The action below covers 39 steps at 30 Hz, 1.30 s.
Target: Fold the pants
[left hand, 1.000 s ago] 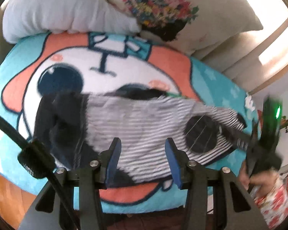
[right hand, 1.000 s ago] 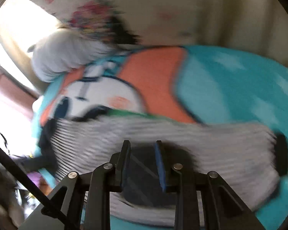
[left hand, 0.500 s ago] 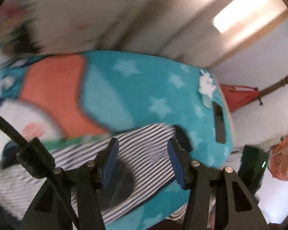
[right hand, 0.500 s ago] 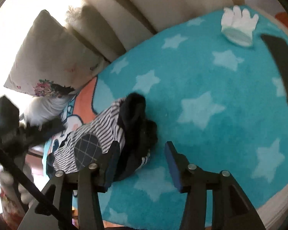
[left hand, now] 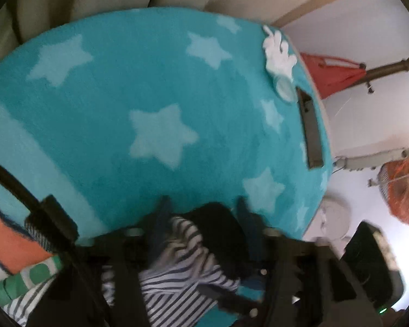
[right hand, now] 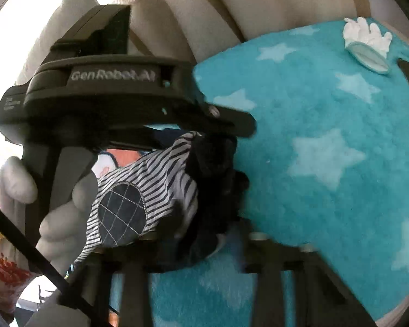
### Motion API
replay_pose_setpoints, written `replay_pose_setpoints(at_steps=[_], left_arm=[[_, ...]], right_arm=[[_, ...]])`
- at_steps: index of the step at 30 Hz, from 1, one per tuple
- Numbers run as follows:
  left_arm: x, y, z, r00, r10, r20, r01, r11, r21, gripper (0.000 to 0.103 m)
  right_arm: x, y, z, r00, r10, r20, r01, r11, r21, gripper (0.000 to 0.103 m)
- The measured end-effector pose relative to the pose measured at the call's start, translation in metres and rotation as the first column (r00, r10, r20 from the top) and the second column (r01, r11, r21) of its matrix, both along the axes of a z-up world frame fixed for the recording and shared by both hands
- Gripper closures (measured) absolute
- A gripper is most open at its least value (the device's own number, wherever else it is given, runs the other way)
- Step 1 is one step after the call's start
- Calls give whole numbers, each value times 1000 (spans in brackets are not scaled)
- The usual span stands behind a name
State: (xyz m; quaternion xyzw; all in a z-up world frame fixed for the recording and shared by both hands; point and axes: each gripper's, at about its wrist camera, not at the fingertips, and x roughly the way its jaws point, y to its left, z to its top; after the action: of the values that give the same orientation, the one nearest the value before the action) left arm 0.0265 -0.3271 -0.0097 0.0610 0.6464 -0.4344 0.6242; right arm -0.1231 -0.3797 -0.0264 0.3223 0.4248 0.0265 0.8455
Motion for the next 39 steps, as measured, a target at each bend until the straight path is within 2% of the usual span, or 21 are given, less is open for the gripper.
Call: replay_pose_setpoints(at_steps=[3,6,9,12,14,17,20,21,23,26,28,30,31,32,33,34,39], left_arm=[[-1,13,9,1000,8,4,-8,999,-38,76],[1,33,26,999,48,14,-47,995,-91,76],[5,65,43,993,118,16,-114,982,-152,76],[10,113,55,978,211,8,-205,958,-201,76],[13,149,57,960,280,9,-272,938,-214,76],[15,197,51,926,377,-17,-371,903,-215,70],[15,246,46,890,453,-45,-452,868,-207,65],[13,256,45,883,468,-43,-466,861,-205,64],[7,286,48,860,509,-25,-503,840,-206,59],[-4,318,53,833,553,33,-538,821,-191,57],[-10,332,54,820,568,72,-550,816,-176,57],[-16,344,53,806,582,108,-564,810,-159,57],[-19,348,51,796,592,130,-574,805,-149,57],[-20,351,49,790,595,146,-579,803,-141,57],[-22,356,47,787,597,156,-582,802,-134,57],[-24,363,41,785,597,164,-585,802,-119,57],[-31,369,19,792,591,150,-589,805,-63,57]], right_arm=[[0,-1,4,1000,0,8,0,999,36,88],[0,8,23,999,27,35,-28,1000,13,88],[4,25,42,995,68,66,-68,998,-4,88],[12,50,58,987,132,92,-130,991,-22,88],[18,70,63,979,178,96,-176,984,-32,88],[30,106,63,963,259,79,-255,965,-58,85],[43,144,52,946,321,31,-317,944,-92,72],[45,153,48,941,338,15,-335,937,-97,68],[46,169,44,923,384,0,-383,921,-68,68],[38,179,64,903,428,28,-426,902,-68,68],[32,171,84,909,410,69,-405,911,-73,68],[30,160,94,936,346,71,-339,936,-94,68],[34,155,95,951,305,53,-298,948,-108,72],[38,151,92,962,272,27,-267,956,-122,75],[47,148,88,970,242,-2,-240,962,-132,86],[55,145,80,977,210,-33,-213,968,-136,88],[84,162,46,971,211,-108,-222,970,-100,88]])
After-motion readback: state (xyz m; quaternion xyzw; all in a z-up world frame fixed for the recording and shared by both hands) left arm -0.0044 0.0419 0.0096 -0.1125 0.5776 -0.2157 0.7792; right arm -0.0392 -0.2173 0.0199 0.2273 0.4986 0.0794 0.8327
